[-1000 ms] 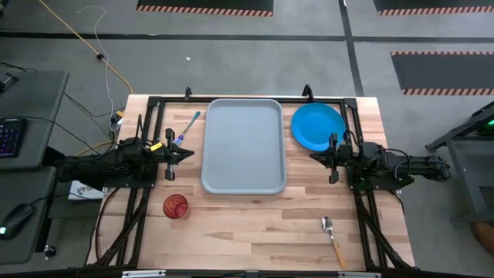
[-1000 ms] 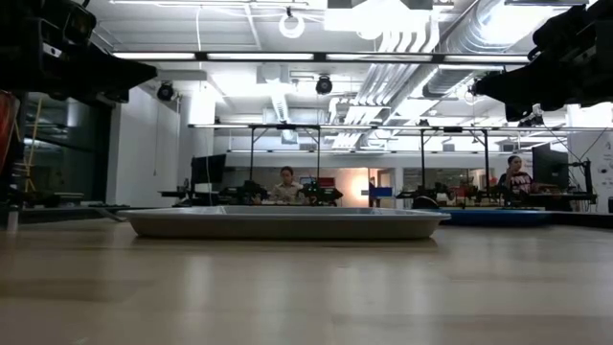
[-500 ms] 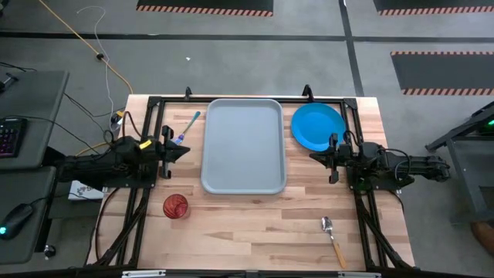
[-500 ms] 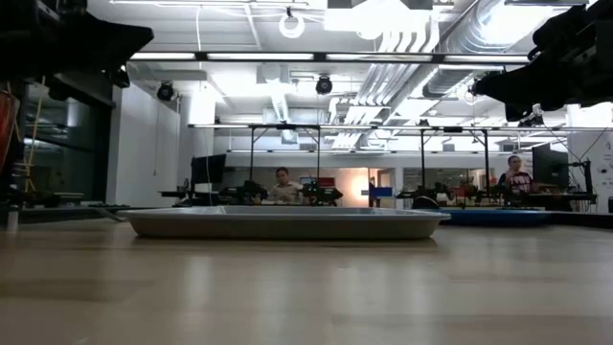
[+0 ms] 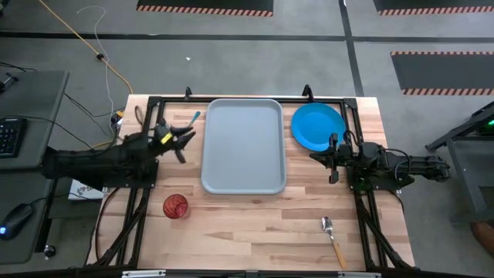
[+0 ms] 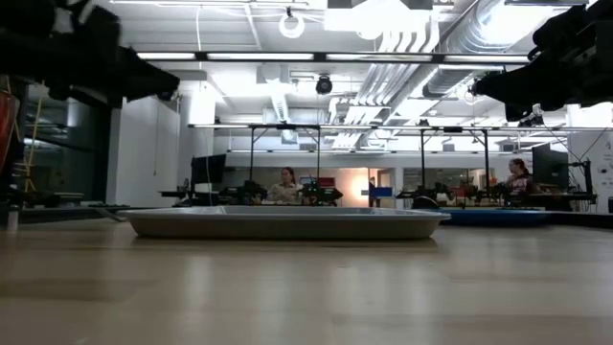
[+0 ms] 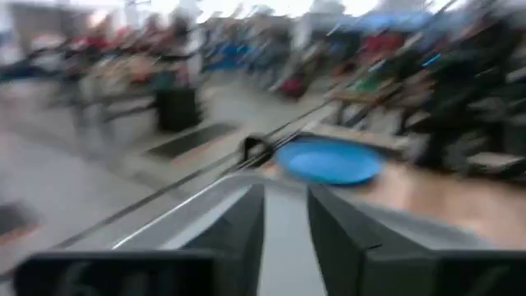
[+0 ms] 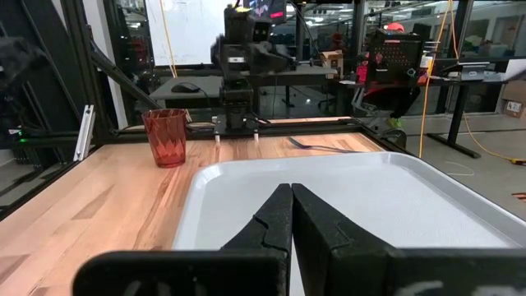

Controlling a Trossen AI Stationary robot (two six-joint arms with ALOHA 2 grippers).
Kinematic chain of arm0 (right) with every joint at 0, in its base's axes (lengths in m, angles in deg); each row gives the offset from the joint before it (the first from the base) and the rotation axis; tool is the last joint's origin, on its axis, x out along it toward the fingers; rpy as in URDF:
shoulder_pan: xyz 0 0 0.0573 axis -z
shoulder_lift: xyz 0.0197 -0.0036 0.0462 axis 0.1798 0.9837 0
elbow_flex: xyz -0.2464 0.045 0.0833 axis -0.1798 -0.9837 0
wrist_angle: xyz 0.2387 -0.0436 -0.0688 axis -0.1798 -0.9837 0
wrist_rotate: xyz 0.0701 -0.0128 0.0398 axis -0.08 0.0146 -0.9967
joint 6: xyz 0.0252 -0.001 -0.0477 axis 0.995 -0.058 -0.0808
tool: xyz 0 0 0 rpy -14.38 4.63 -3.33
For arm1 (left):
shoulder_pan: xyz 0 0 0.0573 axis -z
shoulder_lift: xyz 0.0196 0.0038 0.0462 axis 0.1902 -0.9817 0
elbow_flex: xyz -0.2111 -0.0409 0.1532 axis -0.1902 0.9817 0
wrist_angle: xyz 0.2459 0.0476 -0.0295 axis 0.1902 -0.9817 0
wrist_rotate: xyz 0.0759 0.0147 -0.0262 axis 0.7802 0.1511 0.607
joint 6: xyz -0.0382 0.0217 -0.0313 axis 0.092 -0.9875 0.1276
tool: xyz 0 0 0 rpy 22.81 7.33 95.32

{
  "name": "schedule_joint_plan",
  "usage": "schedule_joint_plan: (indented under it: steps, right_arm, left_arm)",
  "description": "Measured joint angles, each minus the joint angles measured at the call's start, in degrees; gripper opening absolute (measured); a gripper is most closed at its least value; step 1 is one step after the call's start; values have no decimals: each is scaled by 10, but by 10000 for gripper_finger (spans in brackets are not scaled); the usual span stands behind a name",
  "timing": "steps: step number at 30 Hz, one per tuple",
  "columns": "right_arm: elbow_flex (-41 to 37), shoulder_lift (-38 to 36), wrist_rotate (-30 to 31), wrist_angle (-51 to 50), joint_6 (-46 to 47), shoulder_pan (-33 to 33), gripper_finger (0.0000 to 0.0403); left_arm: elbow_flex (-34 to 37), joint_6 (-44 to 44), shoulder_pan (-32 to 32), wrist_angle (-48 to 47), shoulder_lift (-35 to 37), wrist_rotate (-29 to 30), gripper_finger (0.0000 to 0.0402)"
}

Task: Pick and place plate/cup/fork/spoon on tray
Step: Put the blue fork on the right of the gray serving tray

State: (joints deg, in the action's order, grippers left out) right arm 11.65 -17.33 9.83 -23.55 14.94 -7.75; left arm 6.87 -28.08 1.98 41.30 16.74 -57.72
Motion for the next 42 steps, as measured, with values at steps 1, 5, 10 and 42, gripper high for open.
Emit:
schedule_joint_plan:
  steps: [1,5,10,42]
  right_arm:
    - [0,0,0,0,0,0,0]
    - [0,0,0,0,0,0,0]
    - [0,0,0,0,0,0,0]
    - [0,0,0,0,0,0,0]
  left_arm:
    - [-18,2,-9,-18,-32,13,112]
    - [-106,22,-64,-133,-165,62,171]
    - [-213,89,-162,-304,-317,27,212]
    - [-302,72,-423,-371,-626,-178,202]
